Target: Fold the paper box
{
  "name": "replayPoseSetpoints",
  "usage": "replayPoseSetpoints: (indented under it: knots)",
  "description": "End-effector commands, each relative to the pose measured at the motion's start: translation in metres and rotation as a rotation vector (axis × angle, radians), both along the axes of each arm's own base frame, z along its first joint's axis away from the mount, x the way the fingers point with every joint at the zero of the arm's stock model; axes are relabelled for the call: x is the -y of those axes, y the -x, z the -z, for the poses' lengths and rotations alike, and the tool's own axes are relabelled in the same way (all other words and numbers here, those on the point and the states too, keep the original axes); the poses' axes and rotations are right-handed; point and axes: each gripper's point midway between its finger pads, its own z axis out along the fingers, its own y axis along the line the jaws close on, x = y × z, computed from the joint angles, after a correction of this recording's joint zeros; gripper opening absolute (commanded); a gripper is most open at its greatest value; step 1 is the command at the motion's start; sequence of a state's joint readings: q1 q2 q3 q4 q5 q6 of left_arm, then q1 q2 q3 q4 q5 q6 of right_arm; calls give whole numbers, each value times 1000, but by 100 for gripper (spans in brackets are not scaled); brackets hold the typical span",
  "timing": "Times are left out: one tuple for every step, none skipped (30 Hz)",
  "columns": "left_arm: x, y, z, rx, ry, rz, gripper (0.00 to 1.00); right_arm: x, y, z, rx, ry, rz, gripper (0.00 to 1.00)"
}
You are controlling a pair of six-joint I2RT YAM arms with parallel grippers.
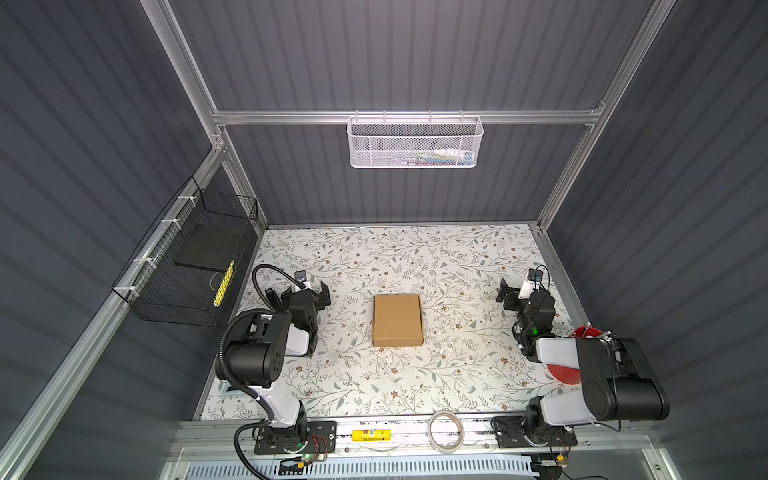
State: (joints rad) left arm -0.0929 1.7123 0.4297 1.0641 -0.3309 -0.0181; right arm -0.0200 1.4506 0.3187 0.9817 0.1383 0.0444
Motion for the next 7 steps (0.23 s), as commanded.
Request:
replayPoseSetpoints:
  knots:
    - [-1, 3, 20, -107, -19, -13, 100, 2, 1, 1, 10, -7, 5, 99]
    - [-2, 2, 19, -101, -21, -14, 100, 1, 1, 1, 10, -8, 4, 99]
    - [-1, 2, 19, -98, -18, -10, 100, 2, 1, 0, 11, -7, 5, 99]
    - [-1, 2, 20, -105, -17, -12, 100, 1, 1, 1, 10, -8, 3, 99]
    - [-1, 2, 20, -106, -16, -12, 100, 1, 1, 1, 10, -7, 4, 99]
    - [-1, 2, 20, -103, -16, -11, 100, 1, 1, 1, 10, -7, 3, 99]
    - [-1, 2, 20, -104, -17, -11, 100, 1, 1, 1, 10, -7, 4, 99]
